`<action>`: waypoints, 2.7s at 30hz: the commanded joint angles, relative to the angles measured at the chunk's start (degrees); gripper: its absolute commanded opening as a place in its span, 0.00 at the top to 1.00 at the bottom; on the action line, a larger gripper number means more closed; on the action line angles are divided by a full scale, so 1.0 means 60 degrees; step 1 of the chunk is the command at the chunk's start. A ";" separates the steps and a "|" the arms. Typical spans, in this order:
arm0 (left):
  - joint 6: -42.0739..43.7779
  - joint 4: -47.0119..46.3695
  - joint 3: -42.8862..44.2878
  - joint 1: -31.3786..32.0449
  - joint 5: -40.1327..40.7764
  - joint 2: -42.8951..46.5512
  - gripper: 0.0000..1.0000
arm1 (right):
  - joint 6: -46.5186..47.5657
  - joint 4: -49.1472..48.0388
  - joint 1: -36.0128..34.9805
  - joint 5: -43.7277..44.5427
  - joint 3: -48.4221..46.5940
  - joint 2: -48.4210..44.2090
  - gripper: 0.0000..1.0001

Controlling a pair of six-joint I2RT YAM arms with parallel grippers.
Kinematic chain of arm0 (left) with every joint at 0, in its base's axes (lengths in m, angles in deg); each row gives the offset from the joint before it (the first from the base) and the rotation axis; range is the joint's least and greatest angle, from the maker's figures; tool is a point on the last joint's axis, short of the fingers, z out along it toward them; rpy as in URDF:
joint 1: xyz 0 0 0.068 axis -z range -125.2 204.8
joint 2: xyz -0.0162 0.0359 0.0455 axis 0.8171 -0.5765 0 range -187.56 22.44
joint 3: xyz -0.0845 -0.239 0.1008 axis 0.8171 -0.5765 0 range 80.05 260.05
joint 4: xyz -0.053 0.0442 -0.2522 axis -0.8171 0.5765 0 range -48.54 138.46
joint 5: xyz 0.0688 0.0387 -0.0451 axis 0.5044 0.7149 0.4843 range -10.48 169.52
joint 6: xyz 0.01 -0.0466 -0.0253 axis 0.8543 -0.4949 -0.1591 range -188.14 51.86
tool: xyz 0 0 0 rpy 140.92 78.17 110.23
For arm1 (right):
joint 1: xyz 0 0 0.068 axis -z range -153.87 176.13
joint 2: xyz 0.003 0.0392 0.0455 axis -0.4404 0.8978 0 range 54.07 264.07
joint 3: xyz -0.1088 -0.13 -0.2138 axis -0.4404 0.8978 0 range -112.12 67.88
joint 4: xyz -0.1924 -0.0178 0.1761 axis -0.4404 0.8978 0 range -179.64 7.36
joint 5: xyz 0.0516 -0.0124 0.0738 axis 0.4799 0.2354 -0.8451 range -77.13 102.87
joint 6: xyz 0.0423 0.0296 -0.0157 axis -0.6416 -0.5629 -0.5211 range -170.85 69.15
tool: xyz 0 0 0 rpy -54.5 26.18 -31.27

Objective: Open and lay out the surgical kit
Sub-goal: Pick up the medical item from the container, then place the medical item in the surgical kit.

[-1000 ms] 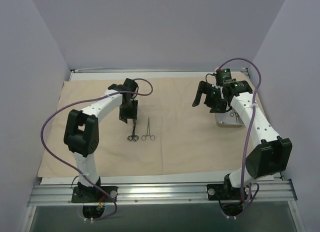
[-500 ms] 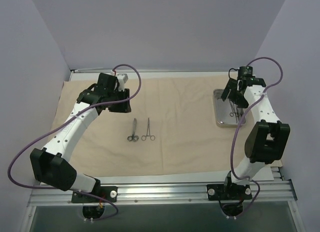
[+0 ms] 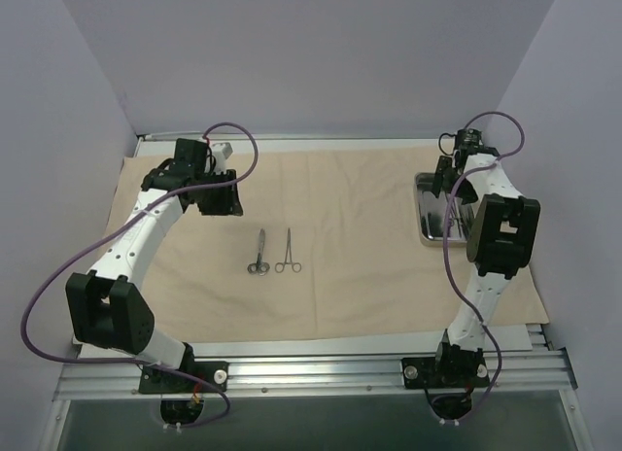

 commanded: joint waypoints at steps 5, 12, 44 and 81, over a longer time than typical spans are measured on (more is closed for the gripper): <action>0.0211 -0.0155 0.0379 -0.0217 -0.0397 -0.0597 0.51 | 0.1088 -0.0881 0.0181 -0.0392 -0.0611 0.0760 0.36; 0.0211 -0.0081 0.0511 -0.0379 -0.0485 -0.0891 0.53 | 0.1103 -0.1131 0.0489 -0.1226 -0.0802 0.1492 0.54; 0.0094 -0.0286 0.0014 -0.0466 -0.1114 -0.0246 0.53 | -0.0039 -0.0018 0.0445 -0.2532 -0.0202 -0.0410 1.00; -0.0961 -0.1107 -0.1949 -0.1097 -0.2858 0.1203 0.51 | -0.3424 -0.5318 -0.6893 -0.4008 0.2932 -0.3766 1.00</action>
